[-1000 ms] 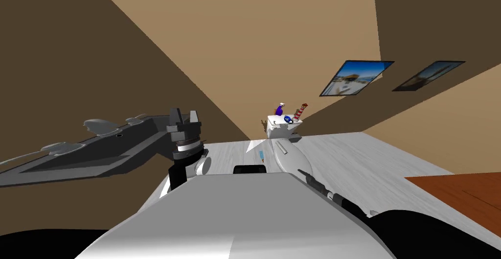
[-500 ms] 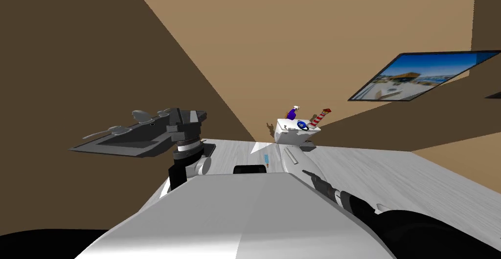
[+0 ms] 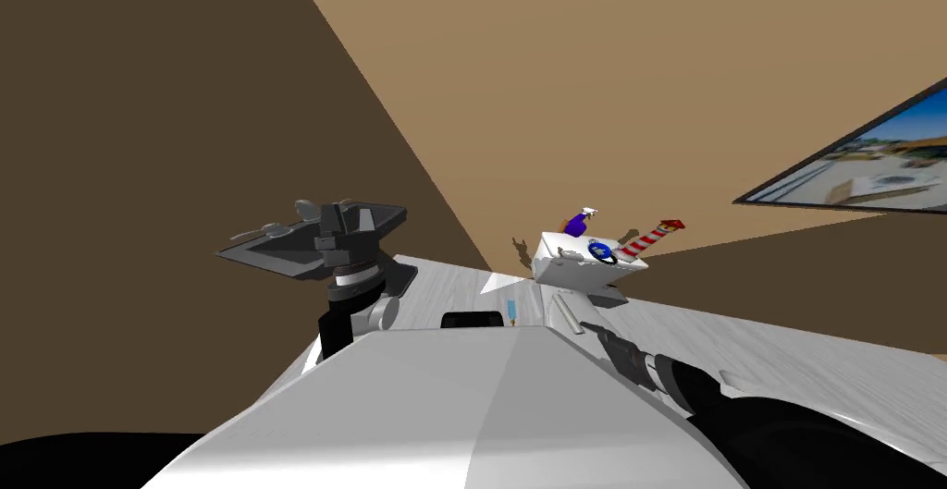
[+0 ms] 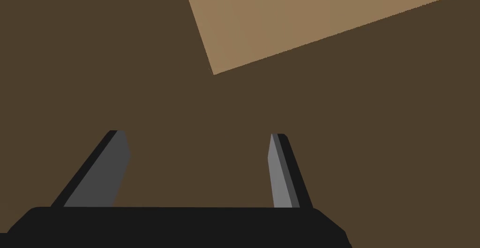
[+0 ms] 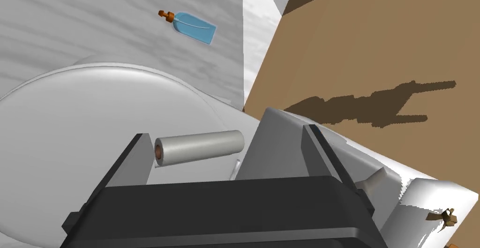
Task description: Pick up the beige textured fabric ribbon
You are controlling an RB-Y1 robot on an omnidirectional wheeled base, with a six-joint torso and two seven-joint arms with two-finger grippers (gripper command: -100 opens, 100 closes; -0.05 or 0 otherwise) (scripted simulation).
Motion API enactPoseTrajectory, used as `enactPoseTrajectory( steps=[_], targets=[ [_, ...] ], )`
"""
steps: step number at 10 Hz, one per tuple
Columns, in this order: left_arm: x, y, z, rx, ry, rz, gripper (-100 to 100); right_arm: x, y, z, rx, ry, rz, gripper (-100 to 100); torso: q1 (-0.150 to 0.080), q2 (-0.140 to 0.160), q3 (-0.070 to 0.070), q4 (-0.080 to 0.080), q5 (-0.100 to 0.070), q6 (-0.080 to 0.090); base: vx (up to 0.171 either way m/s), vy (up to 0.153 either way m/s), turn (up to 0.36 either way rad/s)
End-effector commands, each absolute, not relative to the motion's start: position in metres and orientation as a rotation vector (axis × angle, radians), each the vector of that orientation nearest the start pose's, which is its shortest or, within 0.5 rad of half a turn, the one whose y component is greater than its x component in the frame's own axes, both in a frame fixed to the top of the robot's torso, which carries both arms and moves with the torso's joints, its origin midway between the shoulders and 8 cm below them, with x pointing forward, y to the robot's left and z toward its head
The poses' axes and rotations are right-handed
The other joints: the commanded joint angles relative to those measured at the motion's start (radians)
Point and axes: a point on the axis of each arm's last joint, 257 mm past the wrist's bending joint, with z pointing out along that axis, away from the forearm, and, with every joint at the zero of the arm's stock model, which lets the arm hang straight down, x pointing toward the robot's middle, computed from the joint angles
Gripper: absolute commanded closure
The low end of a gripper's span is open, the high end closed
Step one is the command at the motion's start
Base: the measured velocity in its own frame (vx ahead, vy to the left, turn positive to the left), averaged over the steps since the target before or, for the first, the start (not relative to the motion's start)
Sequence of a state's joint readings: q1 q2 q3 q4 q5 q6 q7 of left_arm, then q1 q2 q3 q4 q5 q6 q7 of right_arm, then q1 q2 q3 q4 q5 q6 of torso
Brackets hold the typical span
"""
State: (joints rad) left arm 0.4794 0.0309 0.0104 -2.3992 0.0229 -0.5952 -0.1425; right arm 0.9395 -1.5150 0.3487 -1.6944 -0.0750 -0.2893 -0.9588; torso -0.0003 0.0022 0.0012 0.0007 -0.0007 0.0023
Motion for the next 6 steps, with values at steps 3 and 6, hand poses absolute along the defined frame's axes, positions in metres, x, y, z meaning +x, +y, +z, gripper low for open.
enactPoseTrajectory(
  steps=[3,6],
  targets=[
    [0.298,0.269,0.097,-0.417,0.484,-1.228,0,0.101,-0.517,-0.381,1.643,2.380,0.480,-100,-0.001,0.000,0.000,0.000,0.000,0.000,0.082,0.001,0.235],
    [0.298,0.269,0.097,-0.417,0.484,-1.228,0,0.095,-0.545,-0.370,1.597,2.455,0.352,-100,-0.001,-0.002,-0.001,0.000,0.000,0.000,0.106,-0.017,0.277]
  ],
)
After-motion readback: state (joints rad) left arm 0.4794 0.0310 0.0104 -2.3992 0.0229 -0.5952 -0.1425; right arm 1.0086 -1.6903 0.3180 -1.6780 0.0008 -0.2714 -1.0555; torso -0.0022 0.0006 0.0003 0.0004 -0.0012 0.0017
